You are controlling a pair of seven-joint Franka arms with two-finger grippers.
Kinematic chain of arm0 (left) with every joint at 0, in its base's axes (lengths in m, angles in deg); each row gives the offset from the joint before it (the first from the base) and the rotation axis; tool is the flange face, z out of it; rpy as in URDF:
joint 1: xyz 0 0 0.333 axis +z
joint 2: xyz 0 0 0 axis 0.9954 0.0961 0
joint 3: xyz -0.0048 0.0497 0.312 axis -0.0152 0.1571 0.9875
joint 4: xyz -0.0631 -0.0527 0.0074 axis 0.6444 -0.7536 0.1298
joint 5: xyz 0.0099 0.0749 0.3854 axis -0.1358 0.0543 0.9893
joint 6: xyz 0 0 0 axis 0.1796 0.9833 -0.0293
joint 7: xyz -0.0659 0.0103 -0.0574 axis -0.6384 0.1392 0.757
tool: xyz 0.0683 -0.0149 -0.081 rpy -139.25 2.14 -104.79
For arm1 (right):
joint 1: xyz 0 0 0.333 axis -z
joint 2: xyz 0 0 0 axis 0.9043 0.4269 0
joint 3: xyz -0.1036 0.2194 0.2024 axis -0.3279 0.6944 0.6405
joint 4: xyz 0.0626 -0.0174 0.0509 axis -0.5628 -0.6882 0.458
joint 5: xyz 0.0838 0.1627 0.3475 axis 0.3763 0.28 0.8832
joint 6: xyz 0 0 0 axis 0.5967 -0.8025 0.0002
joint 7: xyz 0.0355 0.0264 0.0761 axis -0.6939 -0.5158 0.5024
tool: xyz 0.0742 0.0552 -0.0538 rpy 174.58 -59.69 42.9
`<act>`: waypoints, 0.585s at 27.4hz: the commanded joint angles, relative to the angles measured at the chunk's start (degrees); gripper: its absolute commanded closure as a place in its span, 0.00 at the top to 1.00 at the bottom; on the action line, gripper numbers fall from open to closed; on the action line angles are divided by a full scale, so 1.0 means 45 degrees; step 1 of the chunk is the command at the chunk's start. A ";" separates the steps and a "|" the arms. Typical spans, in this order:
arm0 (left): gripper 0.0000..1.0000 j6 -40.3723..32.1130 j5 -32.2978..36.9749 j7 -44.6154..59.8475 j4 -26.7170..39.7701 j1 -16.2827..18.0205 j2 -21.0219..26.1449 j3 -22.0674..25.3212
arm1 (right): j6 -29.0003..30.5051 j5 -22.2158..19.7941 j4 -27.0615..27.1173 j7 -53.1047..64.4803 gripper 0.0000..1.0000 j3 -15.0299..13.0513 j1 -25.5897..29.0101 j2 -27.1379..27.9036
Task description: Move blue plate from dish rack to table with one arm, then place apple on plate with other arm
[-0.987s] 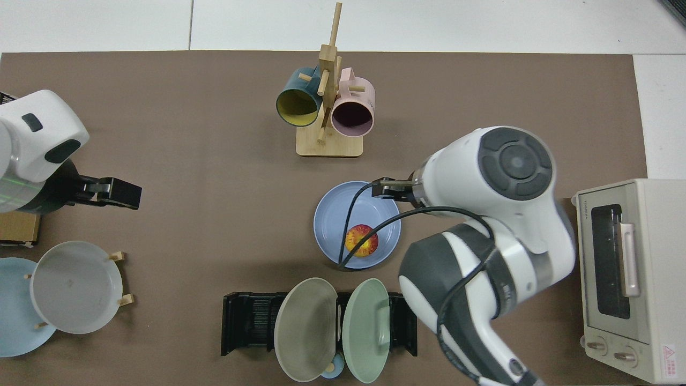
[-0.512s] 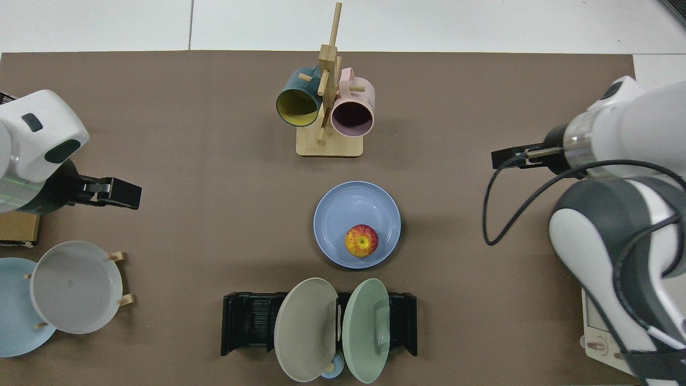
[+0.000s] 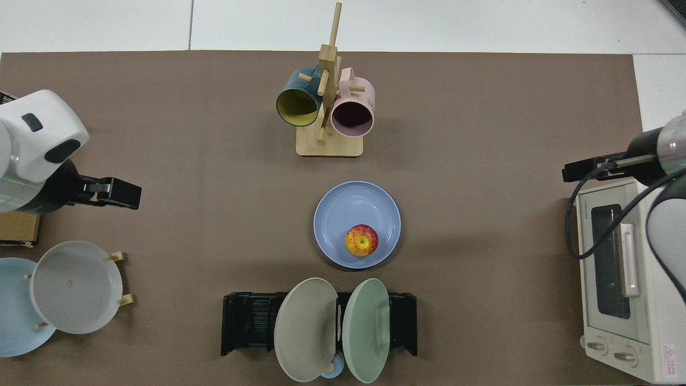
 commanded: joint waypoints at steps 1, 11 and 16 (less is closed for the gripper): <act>1.00 -0.0148 0.0207 -0.0060 -0.0056 -0.0003 -0.0113 0.0008 | -0.0746 -0.0106 0.0864 0.0431 1.00 0.0221 0.0219 0.0289; 1.00 -0.0148 0.0207 -0.0060 -0.0056 -0.0003 -0.0113 0.0008 | -0.0745 0.0031 0.1000 0.0255 1.00 0.0241 0.0141 0.0406; 1.00 -0.0148 0.0207 -0.0060 -0.0056 -0.0003 -0.0113 0.0008 | -0.0727 0.0089 0.1000 0.0158 1.00 0.0260 0.0161 0.0445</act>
